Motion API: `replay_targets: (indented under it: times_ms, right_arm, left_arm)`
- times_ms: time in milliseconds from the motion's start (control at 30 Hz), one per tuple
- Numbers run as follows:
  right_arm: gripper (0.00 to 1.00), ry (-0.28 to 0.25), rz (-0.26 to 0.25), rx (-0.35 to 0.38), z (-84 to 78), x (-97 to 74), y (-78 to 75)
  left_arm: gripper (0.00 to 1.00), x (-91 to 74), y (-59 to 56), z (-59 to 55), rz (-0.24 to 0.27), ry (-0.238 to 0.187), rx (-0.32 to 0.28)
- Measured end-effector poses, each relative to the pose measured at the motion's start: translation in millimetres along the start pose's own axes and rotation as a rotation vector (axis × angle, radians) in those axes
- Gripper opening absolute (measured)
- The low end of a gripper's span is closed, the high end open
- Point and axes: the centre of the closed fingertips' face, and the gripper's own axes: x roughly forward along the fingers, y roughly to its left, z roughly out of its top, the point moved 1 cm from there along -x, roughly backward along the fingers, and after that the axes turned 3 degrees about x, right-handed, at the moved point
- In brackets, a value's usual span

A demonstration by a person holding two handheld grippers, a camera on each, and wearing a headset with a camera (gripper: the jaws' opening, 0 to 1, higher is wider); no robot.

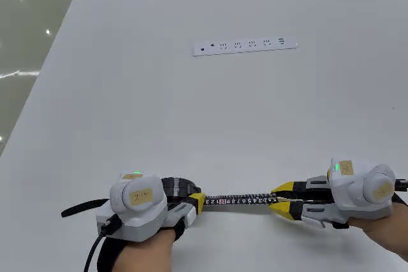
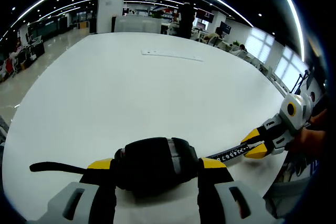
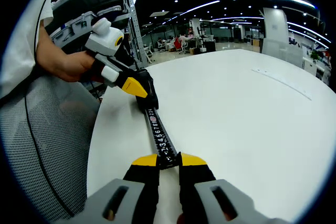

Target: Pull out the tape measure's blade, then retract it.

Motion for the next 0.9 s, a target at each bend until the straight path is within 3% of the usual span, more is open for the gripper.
replay_targets:
  times_ms: [400,900]
  right_arm:
    - [0.12,-0.007,-0.009,-0.002,-0.9,0.0,-0.1]
    - [0.12,-0.035,0.000,0.005,1.1,7.0,1.9]
  left_arm:
    - [0.60,2.6,0.1,-1.1,0.023,0.020,0.005]
    - [0.59,2.1,1.1,-1.9,0.017,0.036,0.001]
